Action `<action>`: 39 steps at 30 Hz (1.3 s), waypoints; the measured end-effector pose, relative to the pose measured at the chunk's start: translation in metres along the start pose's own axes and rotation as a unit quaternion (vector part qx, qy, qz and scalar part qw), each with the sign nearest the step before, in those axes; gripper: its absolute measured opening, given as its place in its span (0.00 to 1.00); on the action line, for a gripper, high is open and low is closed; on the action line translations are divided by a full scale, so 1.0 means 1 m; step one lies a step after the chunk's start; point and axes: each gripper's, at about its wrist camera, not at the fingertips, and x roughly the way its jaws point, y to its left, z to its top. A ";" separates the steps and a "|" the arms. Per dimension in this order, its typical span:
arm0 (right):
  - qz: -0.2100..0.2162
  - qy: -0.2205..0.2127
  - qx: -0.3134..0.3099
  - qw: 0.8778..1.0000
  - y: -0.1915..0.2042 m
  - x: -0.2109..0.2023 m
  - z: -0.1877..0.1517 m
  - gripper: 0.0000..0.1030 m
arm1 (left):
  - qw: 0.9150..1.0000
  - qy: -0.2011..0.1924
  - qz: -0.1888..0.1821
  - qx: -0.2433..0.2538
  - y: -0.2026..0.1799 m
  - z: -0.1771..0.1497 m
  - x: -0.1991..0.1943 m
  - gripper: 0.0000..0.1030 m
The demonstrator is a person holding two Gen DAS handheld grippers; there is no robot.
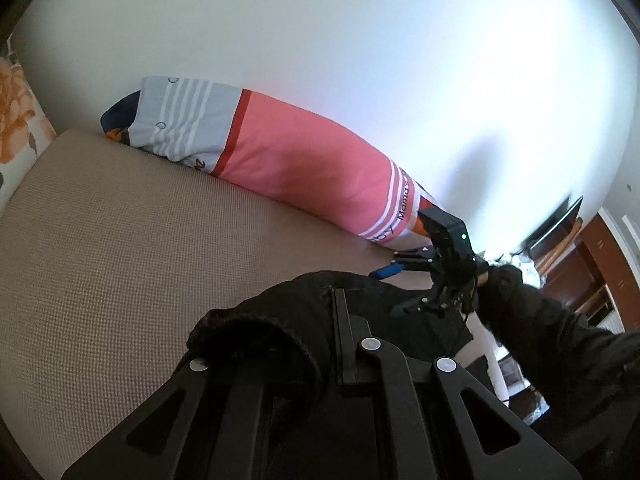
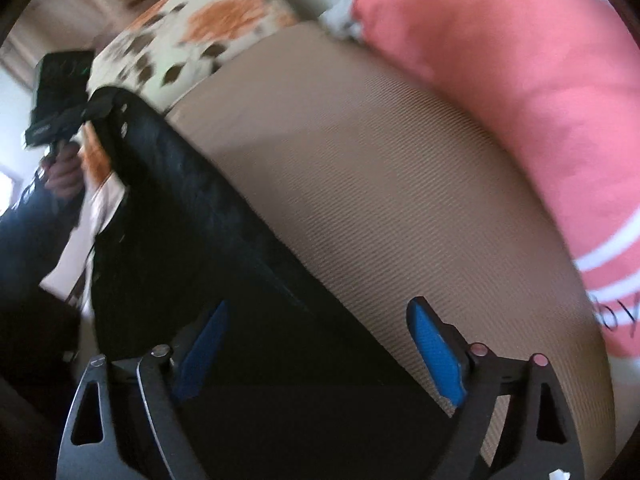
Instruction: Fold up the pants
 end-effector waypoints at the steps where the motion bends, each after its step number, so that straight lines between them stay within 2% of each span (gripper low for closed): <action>1: 0.001 0.012 -0.007 1.000 -0.001 0.003 0.001 0.81 | 1.000 -0.001 0.001 0.000 0.000 0.000 -0.001 0.08; 4: -0.005 0.048 -0.017 0.999 -0.008 0.007 -0.005 0.75 | 1.000 -0.005 0.010 -0.005 -0.001 -0.001 -0.004 0.08; 8: -0.011 0.091 -0.031 0.995 -0.016 0.011 -0.020 0.53 | 1.000 -0.008 0.022 -0.007 -0.003 -0.001 -0.004 0.08; 10: -0.021 0.108 -0.036 0.993 -0.019 0.013 -0.028 0.47 | 1.000 -0.008 0.028 -0.006 -0.006 -0.001 -0.005 0.08; 11: -0.028 0.109 -0.039 0.993 -0.020 0.011 -0.031 0.40 | 0.999 -0.008 0.032 -0.005 -0.007 -0.001 -0.005 0.08; 15: -0.058 0.109 -0.028 0.992 -0.030 0.003 -0.047 0.30 | 0.999 -0.004 0.043 -0.001 -0.011 -0.001 -0.004 0.08; 17: -0.080 0.100 -0.019 0.992 -0.028 0.001 -0.052 0.15 | 0.999 0.001 0.051 0.002 -0.013 -0.002 -0.003 0.08; 19: -0.126 0.075 -0.030 0.989 -0.013 -0.005 -0.059 0.10 | 0.998 0.007 0.061 0.004 -0.014 -0.001 0.001 0.08; 23: -0.231 0.003 -0.021 0.973 0.026 -0.025 -0.076 0.08 | 0.997 0.010 0.074 0.006 -0.014 0.000 0.001 0.08; 28: -0.313 -0.064 -0.004 0.948 0.087 -0.054 -0.098 0.08 | 0.996 0.008 0.082 0.014 -0.020 -0.008 -0.015 0.08; 30: -0.328 -0.081 -0.004 0.941 0.109 -0.071 -0.112 0.07 | 0.997 0.007 0.081 0.019 -0.025 -0.015 -0.027 0.08; 34: -0.334 -0.108 0.010 0.936 0.159 -0.088 -0.141 0.07 | 0.996 0.014 0.078 0.030 -0.038 -0.040 -0.053 0.08; 39: -0.317 -0.122 0.034 0.940 0.204 -0.093 -0.178 0.07 | 0.996 0.033 0.072 0.042 -0.057 -0.089 -0.087 0.11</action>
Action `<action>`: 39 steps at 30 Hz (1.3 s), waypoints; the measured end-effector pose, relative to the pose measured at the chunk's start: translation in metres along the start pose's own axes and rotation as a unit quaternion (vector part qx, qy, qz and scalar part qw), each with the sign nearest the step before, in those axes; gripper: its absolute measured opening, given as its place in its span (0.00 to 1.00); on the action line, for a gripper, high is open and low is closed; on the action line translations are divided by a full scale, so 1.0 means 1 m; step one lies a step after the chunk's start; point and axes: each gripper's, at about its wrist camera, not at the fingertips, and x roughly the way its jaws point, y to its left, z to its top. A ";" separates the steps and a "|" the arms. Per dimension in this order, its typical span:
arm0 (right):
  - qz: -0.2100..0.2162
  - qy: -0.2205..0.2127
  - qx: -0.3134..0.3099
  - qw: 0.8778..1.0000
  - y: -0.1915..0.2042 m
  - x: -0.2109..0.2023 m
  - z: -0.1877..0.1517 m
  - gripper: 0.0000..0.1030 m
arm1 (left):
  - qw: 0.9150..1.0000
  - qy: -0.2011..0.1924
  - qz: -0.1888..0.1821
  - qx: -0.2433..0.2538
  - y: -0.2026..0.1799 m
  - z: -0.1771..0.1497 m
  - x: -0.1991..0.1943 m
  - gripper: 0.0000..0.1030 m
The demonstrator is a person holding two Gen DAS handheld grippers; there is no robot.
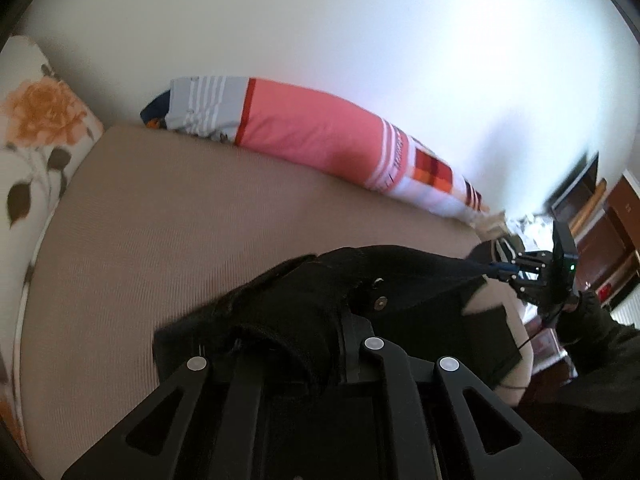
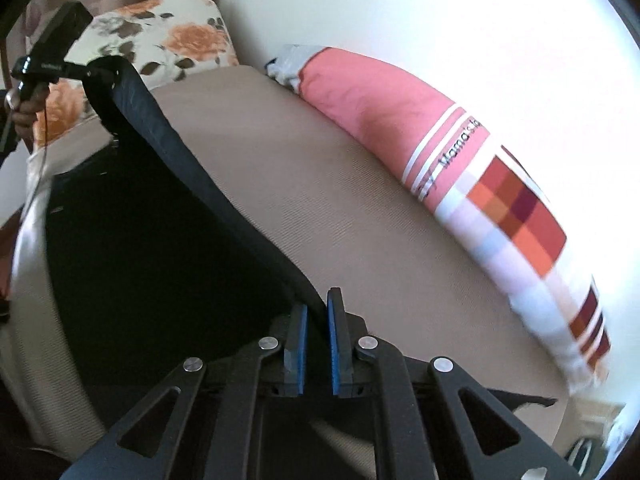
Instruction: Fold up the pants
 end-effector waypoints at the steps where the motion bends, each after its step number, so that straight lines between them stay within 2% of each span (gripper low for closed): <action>1: 0.010 0.004 0.009 1.000 0.005 -0.004 -0.006 0.07 | 1.000 0.007 0.000 -0.001 -0.002 -0.009 -0.004 0.11; 6: 0.054 0.034 0.027 0.998 0.039 -0.007 -0.047 0.07 | 0.998 0.060 -0.001 -0.022 0.006 -0.068 -0.009 0.14; 8: 0.063 0.048 0.032 0.996 0.052 -0.002 -0.060 0.07 | 0.996 0.086 0.011 -0.030 0.013 -0.087 -0.003 0.16; 13: 0.075 0.091 0.014 0.993 0.073 0.032 -0.084 0.07 | 0.989 0.138 0.038 -0.048 0.023 -0.124 0.014 0.21; 15: 0.074 0.106 0.018 0.991 0.080 0.043 -0.091 0.07 | 0.988 0.140 0.041 -0.046 0.021 -0.128 0.012 0.23; 20: 0.061 0.112 0.009 0.992 0.087 0.054 -0.095 0.08 | 0.986 0.150 0.060 -0.040 0.010 -0.128 -0.002 0.29; 22: 0.057 0.110 0.006 0.992 0.089 0.055 -0.095 0.09 | 0.981 0.164 0.099 -0.033 0.004 -0.129 -0.009 0.50; 23: 0.056 0.107 0.008 0.993 0.088 0.055 -0.095 0.09 | 0.978 0.166 0.118 -0.032 0.004 -0.129 -0.013 0.68; 25: 0.060 0.104 0.014 0.993 0.086 0.055 -0.096 0.09 | 0.977 0.154 0.140 -0.046 0.003 -0.131 -0.026 0.70; 28: 0.062 0.097 0.020 0.993 0.086 0.053 -0.098 0.10 | 0.979 0.126 0.124 -0.101 0.003 -0.131 -0.045 0.70; 30: 0.062 0.092 0.020 0.994 0.088 0.051 -0.101 0.10 | 0.978 0.105 0.100 -0.151 0.001 -0.131 -0.052 0.70; 33: 0.063 0.087 0.021 0.994 0.088 0.050 -0.100 0.10 | 0.967 0.104 0.068 -0.225 -0.001 -0.136 -0.048 0.70; 35: 0.065 0.083 0.023 0.994 0.087 0.049 -0.101 0.10 | 0.954 0.105 0.049 -0.275 0.002 -0.141 -0.039 0.70; 39: 0.065 0.078 0.027 0.994 0.089 0.045 -0.103 0.10 | 0.930 0.100 0.070 -0.346 0.017 -0.143 -0.021 0.68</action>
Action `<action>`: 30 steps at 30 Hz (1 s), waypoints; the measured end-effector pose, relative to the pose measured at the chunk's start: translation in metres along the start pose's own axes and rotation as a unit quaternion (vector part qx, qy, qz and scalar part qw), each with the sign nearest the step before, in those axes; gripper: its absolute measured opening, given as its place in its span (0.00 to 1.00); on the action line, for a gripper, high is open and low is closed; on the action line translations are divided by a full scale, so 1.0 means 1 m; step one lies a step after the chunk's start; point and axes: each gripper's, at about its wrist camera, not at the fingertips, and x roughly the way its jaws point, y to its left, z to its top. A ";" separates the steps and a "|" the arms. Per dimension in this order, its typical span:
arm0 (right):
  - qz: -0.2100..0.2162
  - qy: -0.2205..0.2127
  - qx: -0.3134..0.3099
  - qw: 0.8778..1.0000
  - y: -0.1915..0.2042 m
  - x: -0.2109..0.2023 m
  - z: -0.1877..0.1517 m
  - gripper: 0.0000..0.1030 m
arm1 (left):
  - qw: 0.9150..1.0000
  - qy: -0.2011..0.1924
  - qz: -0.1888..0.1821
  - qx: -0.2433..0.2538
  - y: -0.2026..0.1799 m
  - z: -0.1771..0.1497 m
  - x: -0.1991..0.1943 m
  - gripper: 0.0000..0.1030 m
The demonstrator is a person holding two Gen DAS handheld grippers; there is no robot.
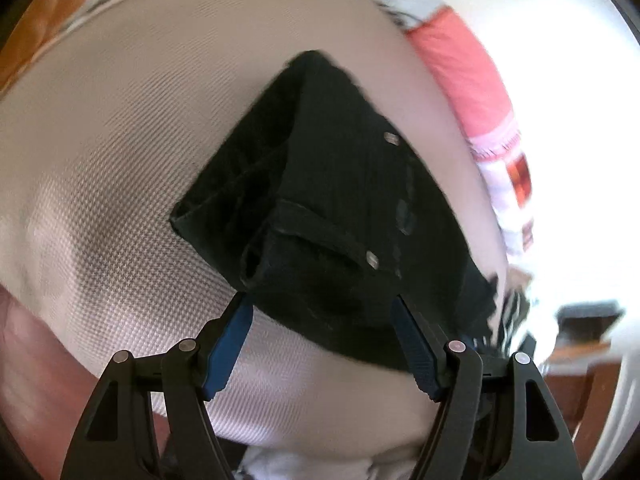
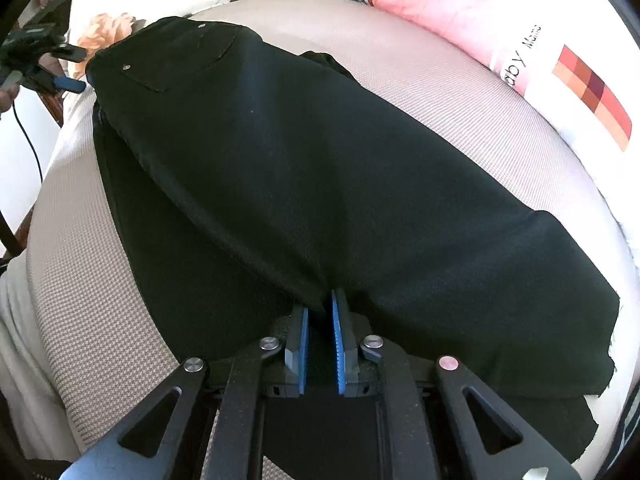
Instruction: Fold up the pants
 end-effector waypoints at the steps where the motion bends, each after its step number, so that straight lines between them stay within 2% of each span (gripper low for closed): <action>1: 0.000 -0.001 0.001 1.000 0.001 -0.001 -0.001 0.10 | 1.000 -0.009 0.007 -0.011 0.001 0.003 0.001 0.66; 2: -0.001 -0.002 0.004 1.000 0.001 -0.002 -0.001 0.10 | 0.999 -0.020 0.016 -0.021 0.001 0.006 0.002 0.55; 3: -0.001 -0.003 0.007 1.000 0.001 -0.003 -0.002 0.10 | 0.999 -0.026 0.022 -0.023 0.004 0.007 0.002 0.37; 5: 0.000 -0.007 0.020 1.000 -0.001 -0.007 -0.002 0.10 | 0.999 -0.037 0.018 -0.024 -0.004 0.012 -0.002 0.24; 6: 0.001 -0.009 0.025 1.000 -0.001 -0.009 -0.002 0.10 | 0.999 -0.041 0.021 -0.014 -0.012 0.016 -0.006 0.21; 10: 0.007 -0.026 0.043 0.999 0.000 -0.029 -0.001 0.09 | 0.994 -0.068 0.033 0.074 -0.053 0.035 -0.020 0.19; 13: 0.003 -0.039 0.045 0.998 0.005 -0.044 0.001 0.09 | 0.990 -0.088 0.008 0.112 -0.074 0.049 -0.035 0.18; 16: 0.012 -0.044 0.051 0.998 0.011 -0.049 0.000 0.09 | 0.982 -0.104 0.002 0.159 -0.090 0.062 -0.048 0.18; 19: 0.023 -0.035 0.048 0.998 0.022 -0.041 -0.003 0.09 | 0.975 -0.100 0.031 0.195 -0.087 0.066 -0.040 0.18; 21: 0.029 -0.023 0.050 0.998 0.025 -0.031 -0.005 0.09 | 0.975 -0.077 0.069 0.198 -0.071 0.065 -0.024 0.18; 23: 0.041 -0.013 0.052 0.998 0.029 -0.022 -0.008 0.09 | 0.978 -0.048 0.101 0.176 -0.037 0.062 -0.008 0.18; 26: 0.043 -0.001 0.044 0.998 0.035 -0.015 -0.010 0.09 | 0.985 -0.020 0.105 0.136 0.000 0.061 0.011 0.19; 28: 0.042 0.000 0.040 0.998 0.036 -0.017 -0.008 0.09 | 0.989 -0.025 0.085 0.122 0.010 0.060 0.011 0.19; 30: 0.044 -0.001 0.037 0.998 0.037 -0.023 -0.008 0.09 | 0.988 -0.030 0.083 0.126 0.007 0.059 0.006 0.19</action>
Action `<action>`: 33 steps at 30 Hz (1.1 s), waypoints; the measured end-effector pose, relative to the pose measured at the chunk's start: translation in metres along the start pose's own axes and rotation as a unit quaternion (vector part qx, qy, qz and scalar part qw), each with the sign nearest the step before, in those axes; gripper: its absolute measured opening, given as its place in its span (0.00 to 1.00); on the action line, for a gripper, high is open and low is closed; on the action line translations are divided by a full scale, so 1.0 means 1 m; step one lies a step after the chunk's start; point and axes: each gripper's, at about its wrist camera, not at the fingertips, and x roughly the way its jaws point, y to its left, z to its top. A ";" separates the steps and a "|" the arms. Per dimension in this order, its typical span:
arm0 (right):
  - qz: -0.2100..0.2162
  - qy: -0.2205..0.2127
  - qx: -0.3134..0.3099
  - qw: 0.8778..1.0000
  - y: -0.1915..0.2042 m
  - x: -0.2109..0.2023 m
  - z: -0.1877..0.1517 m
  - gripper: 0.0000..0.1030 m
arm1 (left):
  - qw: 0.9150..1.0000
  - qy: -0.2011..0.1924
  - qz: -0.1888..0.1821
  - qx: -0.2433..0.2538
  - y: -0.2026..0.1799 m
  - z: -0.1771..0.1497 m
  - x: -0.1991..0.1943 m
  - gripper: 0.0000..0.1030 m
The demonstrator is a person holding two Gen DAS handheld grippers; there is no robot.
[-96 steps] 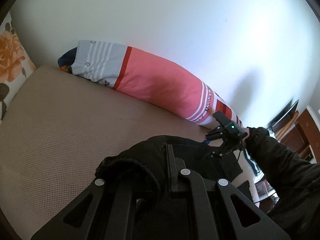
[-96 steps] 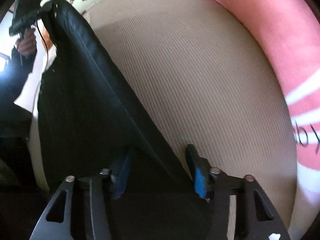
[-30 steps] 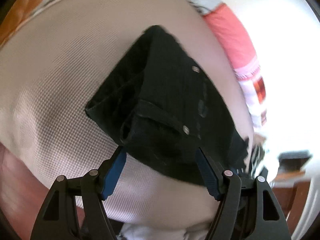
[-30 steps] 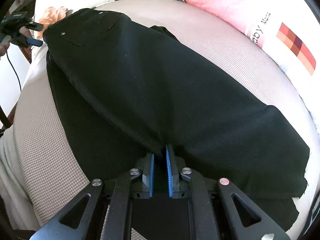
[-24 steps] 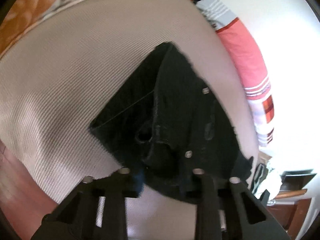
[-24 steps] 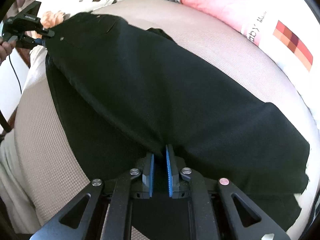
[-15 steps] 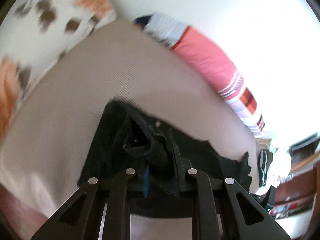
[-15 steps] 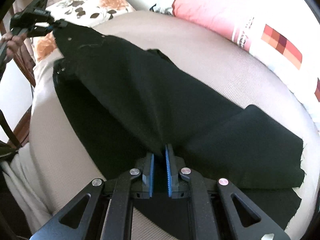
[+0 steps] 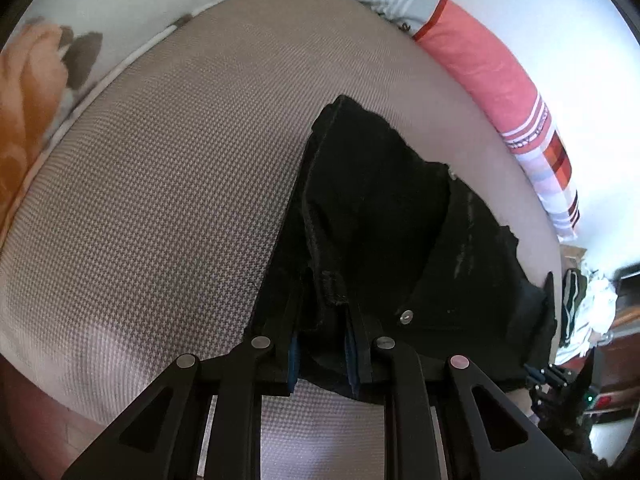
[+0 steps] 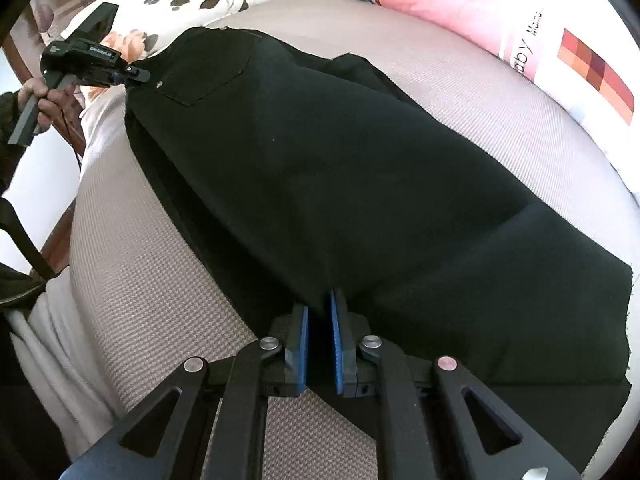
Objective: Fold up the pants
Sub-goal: 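Open the left gripper and release the waistband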
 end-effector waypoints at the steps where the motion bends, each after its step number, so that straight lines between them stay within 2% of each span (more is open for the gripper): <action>1: 0.001 -0.001 0.000 1.000 0.001 -0.003 -0.001 0.09 | 1.000 -0.001 0.006 0.012 -0.002 -0.001 -0.002 0.19; 4: 0.013 0.007 0.003 1.000 0.003 0.000 -0.004 0.09 | 0.997 -0.002 0.046 0.063 -0.015 -0.006 0.004 0.19; 6: 0.016 0.019 0.009 1.000 0.004 0.009 -0.008 0.09 | 0.995 -0.004 0.065 0.078 -0.020 -0.005 0.008 0.22; 12: 0.015 0.019 0.011 1.000 0.003 0.013 -0.008 0.10 | 0.988 -0.034 0.118 0.099 -0.031 -0.011 -0.001 0.46; 14: 0.016 0.017 0.013 1.000 0.002 0.013 -0.008 0.11 | 0.985 -0.045 0.130 0.101 -0.033 -0.014 -0.010 0.47; 16: 0.017 0.013 0.018 1.000 0.002 0.012 -0.009 0.11 | 0.979 -0.071 0.159 0.110 -0.038 -0.020 -0.023 0.47; 19: 0.028 0.009 0.039 0.999 -0.002 0.007 -0.012 0.10 | 0.966 -0.110 0.182 0.145 -0.054 -0.032 -0.040 0.47; 23: 0.040 0.011 0.036 0.998 0.002 0.005 -0.017 0.10 | 0.956 -0.139 0.148 0.213 -0.091 -0.056 -0.051 0.47; 25: 0.038 0.015 0.037 0.998 0.002 0.011 -0.018 0.10 | 0.947 -0.144 0.117 0.264 -0.119 -0.071 -0.047 0.47; 28: 0.041 0.015 0.049 0.998 -0.001 0.011 -0.014 0.10 | 0.934 -0.121 0.070 0.329 -0.158 -0.089 -0.031 0.47; 30: 0.045 0.011 0.056 0.997 -0.004 0.008 -0.012 0.10 | 0.921 -0.103 0.035 0.374 -0.185 -0.105 -0.019 0.47; 33: 0.053 0.007 0.071 0.996 -0.009 0.006 -0.011 0.11 | 0.895 -0.073 -0.004 0.440 -0.225 -0.128 0.006 0.47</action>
